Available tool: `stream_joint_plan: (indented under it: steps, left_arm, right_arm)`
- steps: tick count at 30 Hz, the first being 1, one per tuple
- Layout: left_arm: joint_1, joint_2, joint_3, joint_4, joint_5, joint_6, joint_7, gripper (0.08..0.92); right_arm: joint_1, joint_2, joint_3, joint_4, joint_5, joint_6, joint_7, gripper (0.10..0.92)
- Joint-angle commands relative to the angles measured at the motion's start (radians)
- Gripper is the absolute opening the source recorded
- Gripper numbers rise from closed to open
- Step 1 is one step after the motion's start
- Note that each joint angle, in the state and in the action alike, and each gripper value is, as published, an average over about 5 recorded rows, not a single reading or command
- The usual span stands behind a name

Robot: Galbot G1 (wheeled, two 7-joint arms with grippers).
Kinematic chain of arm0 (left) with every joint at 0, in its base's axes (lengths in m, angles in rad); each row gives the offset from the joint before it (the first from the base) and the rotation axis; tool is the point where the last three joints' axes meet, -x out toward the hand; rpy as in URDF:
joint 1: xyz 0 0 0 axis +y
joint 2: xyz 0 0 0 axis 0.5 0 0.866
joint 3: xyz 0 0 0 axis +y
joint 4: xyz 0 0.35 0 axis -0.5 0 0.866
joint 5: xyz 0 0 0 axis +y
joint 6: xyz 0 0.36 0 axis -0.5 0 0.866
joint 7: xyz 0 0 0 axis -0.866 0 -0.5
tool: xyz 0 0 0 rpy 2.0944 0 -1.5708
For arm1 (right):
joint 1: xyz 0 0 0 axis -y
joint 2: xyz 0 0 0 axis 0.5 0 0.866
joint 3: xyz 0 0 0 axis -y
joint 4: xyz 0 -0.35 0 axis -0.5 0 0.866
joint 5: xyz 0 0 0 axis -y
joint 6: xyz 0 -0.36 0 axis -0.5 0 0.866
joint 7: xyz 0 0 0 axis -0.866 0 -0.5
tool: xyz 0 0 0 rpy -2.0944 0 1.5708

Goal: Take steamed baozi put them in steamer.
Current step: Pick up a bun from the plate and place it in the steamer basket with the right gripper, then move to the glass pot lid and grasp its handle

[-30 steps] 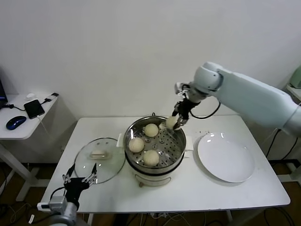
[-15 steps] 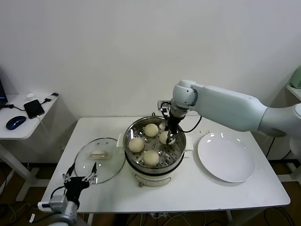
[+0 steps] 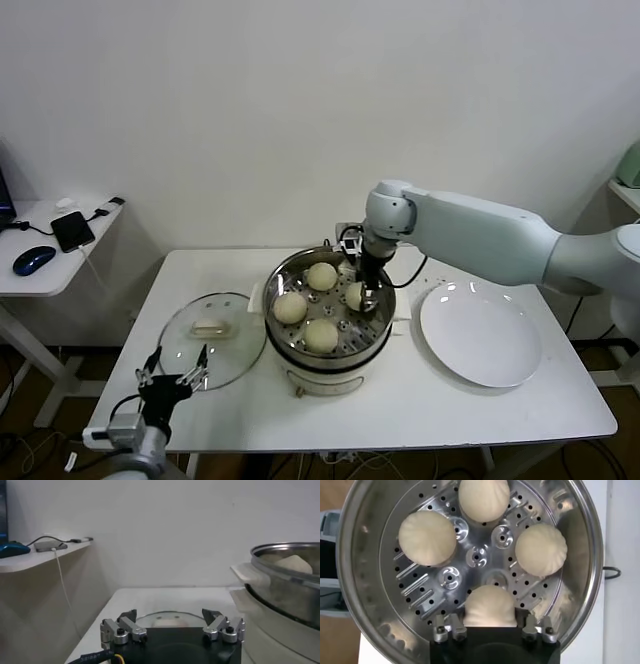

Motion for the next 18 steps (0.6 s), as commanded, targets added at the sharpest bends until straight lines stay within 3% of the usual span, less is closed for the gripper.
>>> stream_joint_plan:
  steps: [1,7,18]
  left_arm:
    - [-0.002,-0.008,-0.003,-0.010,-0.054,-0.027,-0.027,0.823]
    - [0.004,-0.011,-0.008,-0.034,-0.120,-0.062,-0.046,0.823]
    - [-0.035,0.014,0.001,-0.036,-0.097,-0.089,-0.039,0.823]
  right_arm:
    - [-0.003,-0.044,0.072,0.036,0.008,-0.007,-0.008,0.750]
    - [-0.095,-0.140,0.341,0.081,-0.033,0.047,-0.002,0.820]
    - [-0.578,-0.262,1.073,0.186,0.030,0.352,0.450,0.823]
